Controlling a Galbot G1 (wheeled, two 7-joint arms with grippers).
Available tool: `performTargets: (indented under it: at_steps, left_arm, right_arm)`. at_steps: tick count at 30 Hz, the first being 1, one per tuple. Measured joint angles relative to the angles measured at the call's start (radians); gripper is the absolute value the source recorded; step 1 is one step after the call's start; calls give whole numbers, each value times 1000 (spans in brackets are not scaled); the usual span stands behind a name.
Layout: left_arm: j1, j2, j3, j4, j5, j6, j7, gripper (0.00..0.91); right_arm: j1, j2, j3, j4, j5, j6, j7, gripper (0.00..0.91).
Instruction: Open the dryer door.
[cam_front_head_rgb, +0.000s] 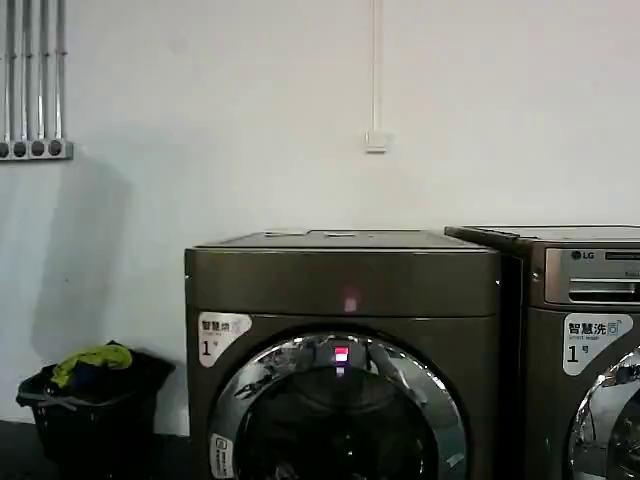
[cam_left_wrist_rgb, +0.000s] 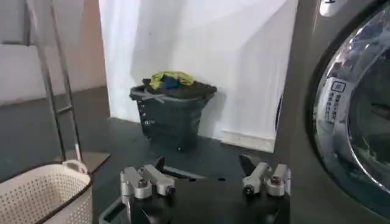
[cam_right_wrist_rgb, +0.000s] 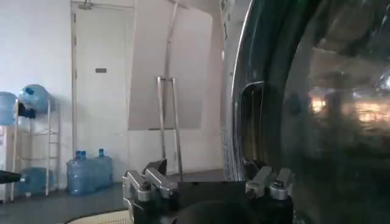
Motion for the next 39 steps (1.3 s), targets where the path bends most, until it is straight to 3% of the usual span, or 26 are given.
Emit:
performTargets:
  at_steps: [20,39]
  left_arm:
    - [2,0,-5,0,-2,-2,-4,907]
    - [2,0,-7,0,-4,-2,-5,907]
  right_arm:
    - [17,66,-3,-105,-6,0,-19,907]
    - [27,96,-32,-135,-6,-7,-80,907]
